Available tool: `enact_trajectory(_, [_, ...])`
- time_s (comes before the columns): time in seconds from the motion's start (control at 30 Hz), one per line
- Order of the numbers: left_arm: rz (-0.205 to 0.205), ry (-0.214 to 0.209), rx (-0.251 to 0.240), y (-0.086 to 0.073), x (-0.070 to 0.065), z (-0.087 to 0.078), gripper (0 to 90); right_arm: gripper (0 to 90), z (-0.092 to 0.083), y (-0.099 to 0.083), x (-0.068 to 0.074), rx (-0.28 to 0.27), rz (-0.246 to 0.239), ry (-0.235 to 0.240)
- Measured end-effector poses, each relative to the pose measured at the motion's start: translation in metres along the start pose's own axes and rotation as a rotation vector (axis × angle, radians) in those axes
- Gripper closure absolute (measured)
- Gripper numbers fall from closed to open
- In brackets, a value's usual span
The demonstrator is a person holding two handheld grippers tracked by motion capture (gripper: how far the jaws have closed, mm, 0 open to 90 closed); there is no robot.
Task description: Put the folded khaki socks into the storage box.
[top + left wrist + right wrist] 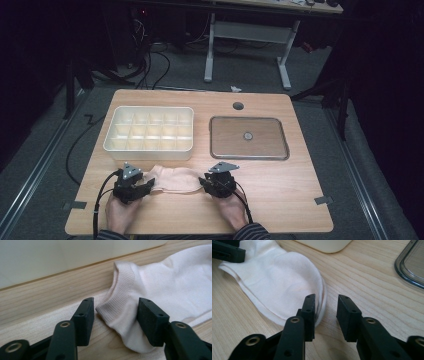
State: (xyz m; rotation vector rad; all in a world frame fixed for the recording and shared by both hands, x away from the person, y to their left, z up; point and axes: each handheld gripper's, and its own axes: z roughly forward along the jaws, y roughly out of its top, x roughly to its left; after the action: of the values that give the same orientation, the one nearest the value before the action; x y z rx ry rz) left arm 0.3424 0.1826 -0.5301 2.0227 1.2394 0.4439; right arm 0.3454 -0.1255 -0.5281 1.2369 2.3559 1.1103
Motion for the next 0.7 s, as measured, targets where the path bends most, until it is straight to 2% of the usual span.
enact_trajectory(0.27, [0.021,-0.02,-0.007,0.0,-0.0022,0.0006,61.6,76.3,0.0013,-0.0004,0.0021,0.017,-0.015,-0.003])
enact_trajectory(0.37, [0.032,-0.039,-0.011,0.0001,-0.0026,0.0009,68.5,80.7,0.0027,-0.0001,0.0033,0.018,-0.041,0.0])
enact_trajectory(0.5, [0.025,-0.051,-0.009,0.0003,-0.0038,0.001,74.4,84.3,0.0029,-0.0004,0.0051,0.015,-0.065,-0.002])
enact_trajectory(0.63, [0.001,-0.06,-0.012,-0.0006,-0.0044,0.001,77.7,85.9,0.0028,-0.0004,0.0057,0.018,-0.063,0.004])
enact_trajectory(0.7, [0.005,-0.057,-0.022,-0.0013,-0.0055,0.0013,79.3,86.4,0.003,-0.0012,0.0062,0.008,-0.067,0.0])
